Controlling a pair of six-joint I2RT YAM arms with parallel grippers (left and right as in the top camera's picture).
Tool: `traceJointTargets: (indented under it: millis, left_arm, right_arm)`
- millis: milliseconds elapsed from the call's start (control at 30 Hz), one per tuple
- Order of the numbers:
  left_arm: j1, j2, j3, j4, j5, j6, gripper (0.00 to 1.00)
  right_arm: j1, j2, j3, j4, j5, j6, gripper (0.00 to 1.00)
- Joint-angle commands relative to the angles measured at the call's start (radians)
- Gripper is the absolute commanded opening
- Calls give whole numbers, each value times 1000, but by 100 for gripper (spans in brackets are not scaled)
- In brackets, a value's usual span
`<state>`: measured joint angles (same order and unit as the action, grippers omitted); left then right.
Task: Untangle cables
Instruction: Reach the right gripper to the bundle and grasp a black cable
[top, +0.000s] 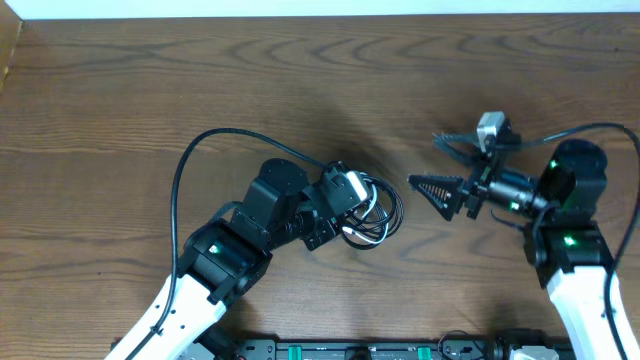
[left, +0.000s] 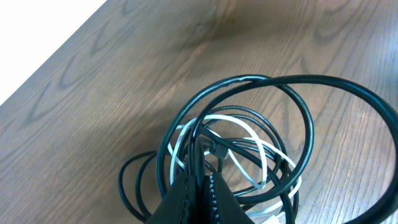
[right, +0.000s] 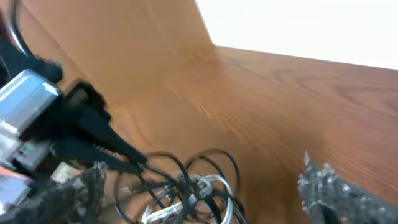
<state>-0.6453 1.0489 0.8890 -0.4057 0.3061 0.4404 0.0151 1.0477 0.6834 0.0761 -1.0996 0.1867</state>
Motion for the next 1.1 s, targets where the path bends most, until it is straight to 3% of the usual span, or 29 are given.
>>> traceJointTargets:
  millis: [0,167,333,467,600,633,833,967,1067]
  left_arm:
    - [0,-11,-1,30,23,16,8]
    - [0,-11,-1,110,23,16,7]
    - [0,-11,-1,139,24,16,7]
    - [0,-11,-1,143,77,16,7]
    - [0,-11,-1,162,105,15,7]
    - [0,-11,-1,170,105,15,8]
    - [0,-11,-1,226,105,15,7]
    - [0,-11,-1,243,105,15,8]
    - [0,-11,-1,243,105,15,7]
  right_arm:
    - [-13,57,19,47,-103,182,78]
    - [18,139,19,40,-93,258,71]
    - [79,180,19,39,-76,262,71]
    - [128,190,19,23,26,262,75]
    - [169,191,19,-30,134,261,73]
    - [175,192,19,-44,156,261,68]
    - [185,195,19,-150,274,249,19]
    - [185,195,19,-215,333,242,5]
    - [185,195,19,-236,373,241,4]
